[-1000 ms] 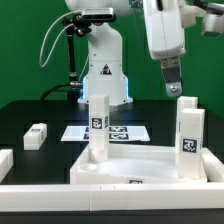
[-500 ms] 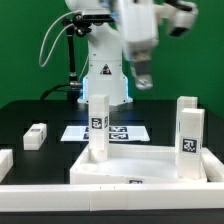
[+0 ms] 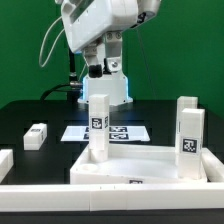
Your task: Assemble desk
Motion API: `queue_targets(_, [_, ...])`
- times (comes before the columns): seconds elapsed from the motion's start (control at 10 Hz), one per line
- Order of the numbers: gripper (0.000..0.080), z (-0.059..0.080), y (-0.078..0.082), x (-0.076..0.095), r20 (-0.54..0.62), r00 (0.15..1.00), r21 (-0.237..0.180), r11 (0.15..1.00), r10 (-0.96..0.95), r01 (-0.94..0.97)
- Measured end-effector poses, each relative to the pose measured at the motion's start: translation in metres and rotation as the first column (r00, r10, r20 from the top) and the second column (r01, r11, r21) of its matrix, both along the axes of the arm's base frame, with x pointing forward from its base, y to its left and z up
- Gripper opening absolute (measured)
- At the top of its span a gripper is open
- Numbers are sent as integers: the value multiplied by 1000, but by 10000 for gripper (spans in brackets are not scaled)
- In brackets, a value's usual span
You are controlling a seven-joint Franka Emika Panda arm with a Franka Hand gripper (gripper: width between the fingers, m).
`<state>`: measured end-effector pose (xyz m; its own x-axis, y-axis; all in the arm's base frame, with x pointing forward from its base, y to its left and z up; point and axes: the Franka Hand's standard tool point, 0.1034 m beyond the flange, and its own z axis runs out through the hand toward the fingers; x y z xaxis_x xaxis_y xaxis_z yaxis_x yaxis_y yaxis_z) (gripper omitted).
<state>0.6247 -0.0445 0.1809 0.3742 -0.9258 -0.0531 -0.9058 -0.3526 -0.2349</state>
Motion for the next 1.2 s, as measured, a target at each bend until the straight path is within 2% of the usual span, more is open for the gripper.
queue_targets(0.2, [649,-3,-4,-2,19,986,-31,986,164,-164])
queue_targets(0.3, [649,-15,-19,-9,11,973,-42,972,231,-230])
queue_targets(0.4, [649,-26,-39,-20,9,923,-78,920,385,-383])
queue_targets(0.5, [649,-38,-66,-36,-5,877,-93,873,481,-480])
queue_targets(0.6, [649,-51,-90,-50,-30,837,-67,834,546,-547])
queue_targets(0.7, [649,-66,-111,-61,-43,793,-83,789,607,-608])
queue_targets(0.8, [649,-71,-112,-65,-47,773,-107,766,633,-634])
queue_targets(0.9, [649,-68,-110,-62,-42,755,-111,748,654,-654])
queue_targets(1.2, [649,-72,-111,-66,-52,735,-99,729,676,-678])
